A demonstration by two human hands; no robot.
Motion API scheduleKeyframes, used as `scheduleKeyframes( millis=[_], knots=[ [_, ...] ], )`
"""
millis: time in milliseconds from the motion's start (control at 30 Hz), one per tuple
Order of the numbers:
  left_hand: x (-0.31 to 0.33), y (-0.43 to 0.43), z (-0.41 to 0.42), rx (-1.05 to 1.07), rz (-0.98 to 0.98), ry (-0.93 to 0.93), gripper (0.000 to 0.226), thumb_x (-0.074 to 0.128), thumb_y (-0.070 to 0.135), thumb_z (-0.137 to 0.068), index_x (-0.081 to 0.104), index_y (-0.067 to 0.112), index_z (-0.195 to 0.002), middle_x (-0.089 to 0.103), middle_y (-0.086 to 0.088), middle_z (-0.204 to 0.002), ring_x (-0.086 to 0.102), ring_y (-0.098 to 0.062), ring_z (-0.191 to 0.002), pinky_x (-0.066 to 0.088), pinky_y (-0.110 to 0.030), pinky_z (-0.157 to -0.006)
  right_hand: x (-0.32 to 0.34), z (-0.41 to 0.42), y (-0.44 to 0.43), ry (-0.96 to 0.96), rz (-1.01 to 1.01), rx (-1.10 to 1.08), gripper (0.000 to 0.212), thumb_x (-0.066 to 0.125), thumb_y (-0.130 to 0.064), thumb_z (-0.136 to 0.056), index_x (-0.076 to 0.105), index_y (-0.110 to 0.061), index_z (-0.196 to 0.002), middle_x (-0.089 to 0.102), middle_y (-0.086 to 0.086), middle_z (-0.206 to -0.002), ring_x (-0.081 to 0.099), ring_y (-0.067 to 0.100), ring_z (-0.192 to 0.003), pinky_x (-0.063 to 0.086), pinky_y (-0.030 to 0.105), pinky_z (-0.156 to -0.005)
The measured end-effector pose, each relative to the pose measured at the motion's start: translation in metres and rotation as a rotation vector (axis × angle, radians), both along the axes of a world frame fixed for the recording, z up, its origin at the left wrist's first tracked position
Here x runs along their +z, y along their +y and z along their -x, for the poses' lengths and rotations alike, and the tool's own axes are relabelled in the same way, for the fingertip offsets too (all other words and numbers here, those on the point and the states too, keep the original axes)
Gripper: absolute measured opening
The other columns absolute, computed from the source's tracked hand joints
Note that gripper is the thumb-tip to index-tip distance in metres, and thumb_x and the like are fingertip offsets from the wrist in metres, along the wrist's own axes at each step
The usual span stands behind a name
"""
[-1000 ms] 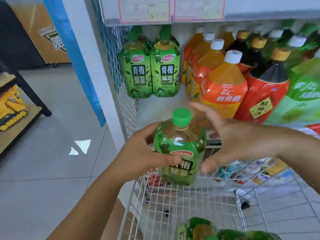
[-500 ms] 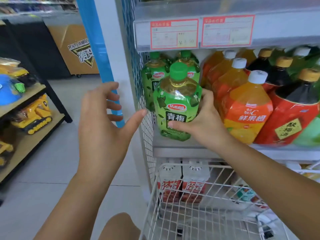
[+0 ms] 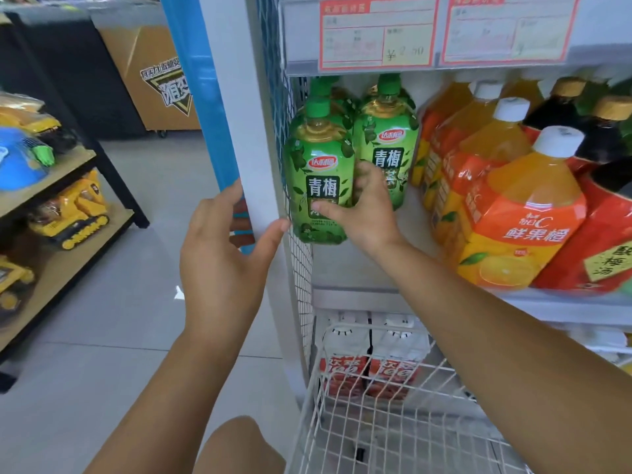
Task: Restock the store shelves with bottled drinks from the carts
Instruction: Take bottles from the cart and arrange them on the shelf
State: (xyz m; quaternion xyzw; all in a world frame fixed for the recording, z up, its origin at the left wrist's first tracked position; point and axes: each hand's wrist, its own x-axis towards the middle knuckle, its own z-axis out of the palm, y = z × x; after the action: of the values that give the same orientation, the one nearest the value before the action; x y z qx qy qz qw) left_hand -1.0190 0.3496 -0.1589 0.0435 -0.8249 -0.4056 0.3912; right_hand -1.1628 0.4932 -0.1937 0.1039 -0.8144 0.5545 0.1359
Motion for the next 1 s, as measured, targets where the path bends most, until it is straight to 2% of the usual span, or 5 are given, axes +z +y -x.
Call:
scheduleKeyframes(
  millis=[367,500,600,733,1000],
  knots=[
    [-0.003,-0.004,-0.005,-0.045,0.059,-0.014,0.056,0.072,0.029,-0.085,0.051,0.026,-0.137,0.052,0.011,-0.112,0.054,0.005,-0.093,0.051,-0.015,-0.083,0.018,-0.024,0.020,-0.063,-0.169,0.080,0.083,0.077,-0.042,-0.077,0.027,-0.015,-0.138,0.041,0.007,-0.134,0.044,0.016,-0.120,0.037,0.026,-0.097],
    [-0.025,0.011,-0.031,-0.009,0.091,0.062,0.056,0.073,0.024,-0.086,0.047,0.013,-0.134,0.041,0.005,-0.112,0.050,-0.009,-0.093,0.047,-0.022,-0.085,0.042,-0.084,0.072,-0.072,-0.523,0.257,0.050,0.066,-0.045,-0.085,0.049,-0.017,-0.123,0.062,-0.003,-0.093,0.059,0.011,-0.083,0.043,0.025,-0.074],
    [-0.045,0.037,-0.051,-0.246,0.221,-0.024,0.041,0.070,0.019,-0.087,0.055,0.014,-0.125,0.044,0.005,-0.108,0.053,-0.008,-0.086,0.048,-0.019,-0.079,0.047,-0.136,0.112,-0.330,-0.835,0.551,0.030,0.064,-0.049,-0.084,0.060,-0.028,-0.104,0.066,-0.008,-0.077,0.062,0.002,-0.063,0.050,0.025,-0.062],
    [-0.068,0.073,-0.067,-0.729,0.292,-0.269,0.035,0.066,0.030,-0.088,0.059,0.027,-0.123,0.053,0.010,-0.116,0.059,-0.004,-0.094,0.048,-0.013,-0.082,0.030,-0.202,0.147,-0.692,-1.010,0.813,0.032,0.057,-0.062,-0.083,0.058,-0.035,-0.100,0.066,-0.011,-0.083,0.063,0.001,-0.067,0.055,0.029,-0.072],
    [-0.085,0.100,-0.078,-0.981,0.275,-0.540,0.033,0.066,0.019,-0.092,0.061,0.029,-0.123,0.060,0.008,-0.105,0.062,-0.013,-0.091,0.050,-0.023,-0.079,-0.021,-0.278,0.144,-0.529,-1.103,0.663,0.055,0.057,-0.064,-0.082,0.040,-0.020,-0.111,0.041,-0.006,-0.079,0.043,0.019,-0.074,0.034,0.032,-0.062]
  ],
)
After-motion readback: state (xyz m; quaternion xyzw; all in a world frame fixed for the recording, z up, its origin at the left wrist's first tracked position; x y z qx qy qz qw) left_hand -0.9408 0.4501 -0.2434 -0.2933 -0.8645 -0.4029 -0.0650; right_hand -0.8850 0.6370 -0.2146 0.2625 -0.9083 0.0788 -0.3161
